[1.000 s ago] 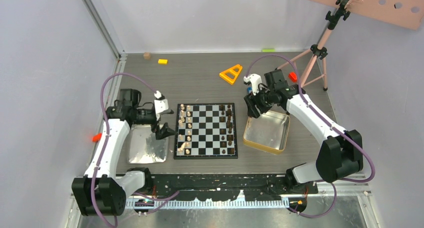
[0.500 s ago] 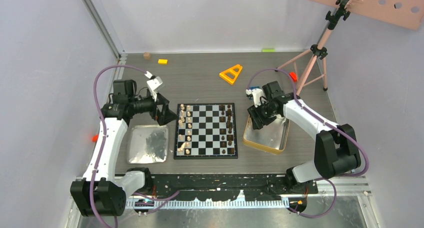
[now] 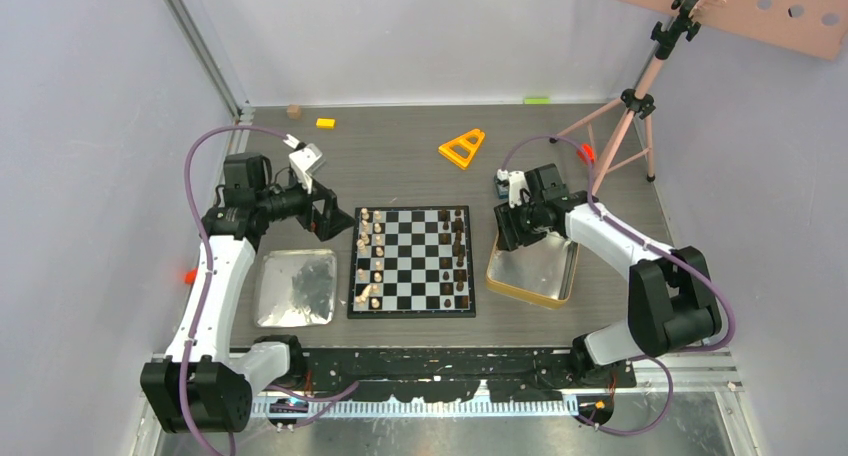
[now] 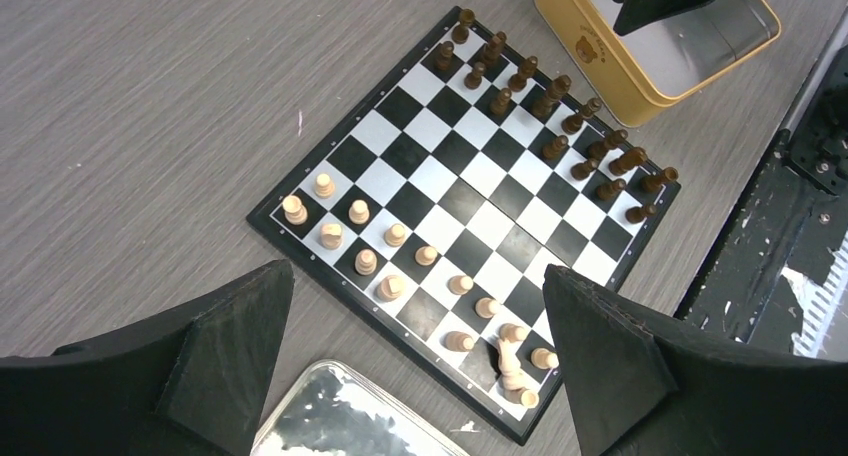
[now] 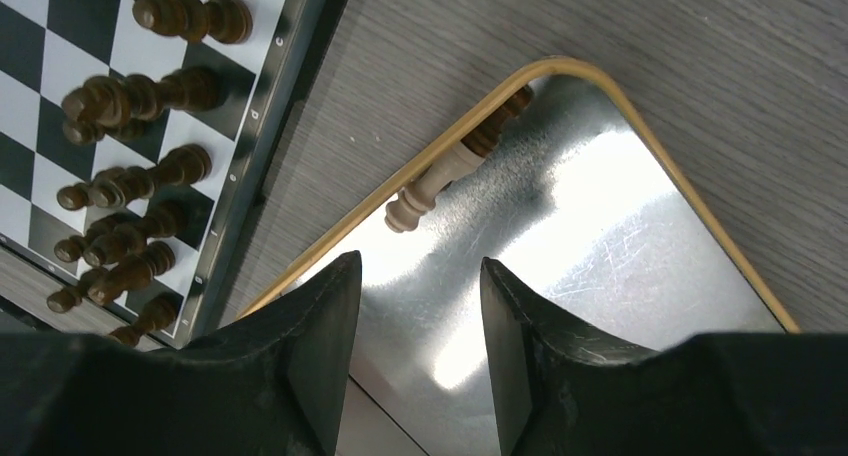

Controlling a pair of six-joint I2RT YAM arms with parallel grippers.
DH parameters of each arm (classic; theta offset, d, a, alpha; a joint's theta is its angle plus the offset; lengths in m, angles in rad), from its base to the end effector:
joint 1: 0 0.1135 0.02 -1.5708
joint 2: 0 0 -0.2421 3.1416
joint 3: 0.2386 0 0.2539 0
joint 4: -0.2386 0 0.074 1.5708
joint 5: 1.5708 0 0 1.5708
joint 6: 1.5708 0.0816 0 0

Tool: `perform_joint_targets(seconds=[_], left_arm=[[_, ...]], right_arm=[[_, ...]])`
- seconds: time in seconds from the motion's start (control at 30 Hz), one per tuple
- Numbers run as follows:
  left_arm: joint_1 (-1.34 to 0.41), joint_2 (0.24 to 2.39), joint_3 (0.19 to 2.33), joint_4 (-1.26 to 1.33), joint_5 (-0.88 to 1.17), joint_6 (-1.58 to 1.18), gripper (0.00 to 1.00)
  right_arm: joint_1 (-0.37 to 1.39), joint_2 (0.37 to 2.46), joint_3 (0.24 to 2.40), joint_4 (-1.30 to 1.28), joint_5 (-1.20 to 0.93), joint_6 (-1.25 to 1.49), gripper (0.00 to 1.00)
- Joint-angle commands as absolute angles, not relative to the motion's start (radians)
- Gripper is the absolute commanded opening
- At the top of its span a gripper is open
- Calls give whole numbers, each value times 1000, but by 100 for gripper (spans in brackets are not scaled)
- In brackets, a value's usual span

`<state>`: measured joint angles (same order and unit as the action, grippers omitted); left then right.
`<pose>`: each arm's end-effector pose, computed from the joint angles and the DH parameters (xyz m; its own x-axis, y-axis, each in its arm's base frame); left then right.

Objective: Set up the chess pieces on the board
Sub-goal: Pick up the chess piece from the storage box.

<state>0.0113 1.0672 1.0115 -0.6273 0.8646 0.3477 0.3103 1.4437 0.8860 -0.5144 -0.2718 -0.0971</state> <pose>0.2520 -0.0592 0.2916 -0.3947 0.2167 -0.8929 0.7630 0.6188 -0.1871 0.2822 0.1135 0.1400 -0.7920 -0.3520 -0.4989 -0.4955 0.8480 0.1883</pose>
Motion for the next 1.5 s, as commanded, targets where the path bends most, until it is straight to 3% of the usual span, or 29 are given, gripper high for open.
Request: perform_joint_targets(seconds=[0.0,0.83,1.3,1.47], left_arm=[[9,1064,1020,-546,854,310,100],[9,1066,1003,-519,850,308,100],[9,1088,1043,-580,886,318,100],[9,1079,1052,-668,975,455,100]], right_arm=[[307,1473,884,-437,-252,-25,53],[298,1633,940,-419,-182,94,49],[262,1587,952,-551,-139,-17,23],[261,1531,956,-577,-184,-102,14]])
